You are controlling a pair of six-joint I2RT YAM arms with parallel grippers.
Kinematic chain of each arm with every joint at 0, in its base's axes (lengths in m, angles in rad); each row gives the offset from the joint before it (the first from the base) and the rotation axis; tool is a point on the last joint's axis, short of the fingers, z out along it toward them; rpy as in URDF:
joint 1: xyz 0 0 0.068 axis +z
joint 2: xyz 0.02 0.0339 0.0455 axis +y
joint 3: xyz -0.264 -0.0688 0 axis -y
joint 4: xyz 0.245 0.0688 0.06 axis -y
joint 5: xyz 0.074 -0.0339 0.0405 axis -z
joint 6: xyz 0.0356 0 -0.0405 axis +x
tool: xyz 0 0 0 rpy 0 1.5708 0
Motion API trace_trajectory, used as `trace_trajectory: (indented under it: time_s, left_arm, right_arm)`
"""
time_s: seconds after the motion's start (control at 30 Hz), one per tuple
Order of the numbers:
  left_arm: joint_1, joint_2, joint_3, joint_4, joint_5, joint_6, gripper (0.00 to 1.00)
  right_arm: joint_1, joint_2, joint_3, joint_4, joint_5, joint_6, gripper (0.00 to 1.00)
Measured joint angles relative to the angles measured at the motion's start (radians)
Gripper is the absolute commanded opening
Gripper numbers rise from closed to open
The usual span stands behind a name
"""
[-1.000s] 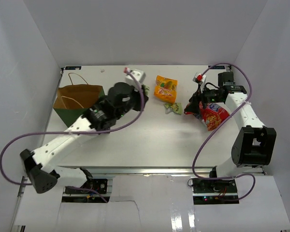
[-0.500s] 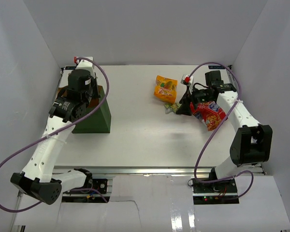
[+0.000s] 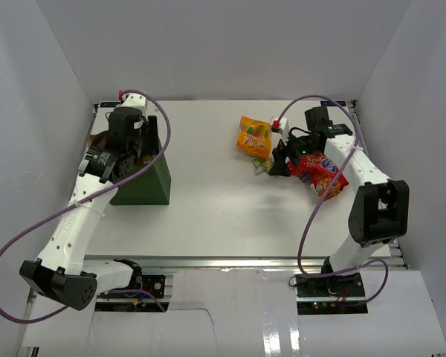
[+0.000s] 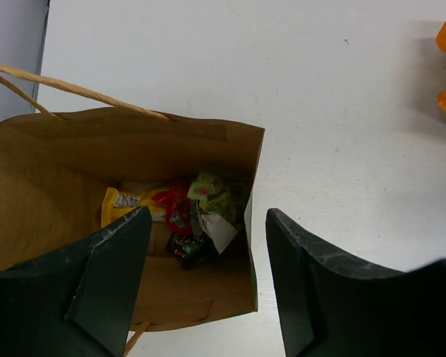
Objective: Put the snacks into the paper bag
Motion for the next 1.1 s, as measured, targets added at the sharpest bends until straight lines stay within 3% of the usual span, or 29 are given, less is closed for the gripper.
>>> trace_trajectory:
  time_s: [0.2, 0.23, 0.4, 0.57, 0.73, 0.83, 0.9, 1.03, 1.1]
  left_arm:
    - [0.000, 0.002, 0.044, -0.033, 0.024, -0.020, 0.79]
    - [0.000, 0.001, 0.060, -0.037, 0.040, -0.027, 0.85]
    - [0.001, -0.035, 0.119, -0.029, 0.177, -0.071, 0.88]
    - [0.001, -0.153, 0.096, 0.048, 0.343, -0.142, 0.90]
    - [0.001, -0.335, -0.018, 0.142, 0.422, -0.219, 0.91]
    - [0.001, -0.396, -0.050, 0.166, 0.435, -0.250, 0.91]
    - [0.001, -0.412, -0.060, 0.179, 0.441, -0.265, 0.91]
    - [0.001, -0.415, -0.067, 0.205, 0.452, -0.291, 0.91]
    - [0.001, -0.416, -0.071, 0.219, 0.456, -0.301, 0.91]
  right_arm:
    - [0.096, 0.101, 0.029, 0.002, 0.112, -0.180, 0.87]
    - [0.106, 0.112, 0.030, 0.002, 0.123, -0.222, 0.87]
    - [0.138, 0.243, 0.113, 0.002, 0.223, -0.386, 0.87]
    - [0.158, 0.408, 0.246, 0.027, 0.357, -0.390, 0.86]
    - [0.166, 0.461, 0.260, 0.036, 0.449, -0.368, 0.83]
    - [0.166, 0.482, 0.260, 0.047, 0.475, -0.355, 0.77]
    - [0.166, 0.491, 0.266, 0.052, 0.479, -0.347, 0.67]
    - [0.166, 0.493, 0.265, 0.060, 0.472, -0.330, 0.38]
    - [0.166, 0.491, 0.263, 0.065, 0.464, -0.328, 0.30]
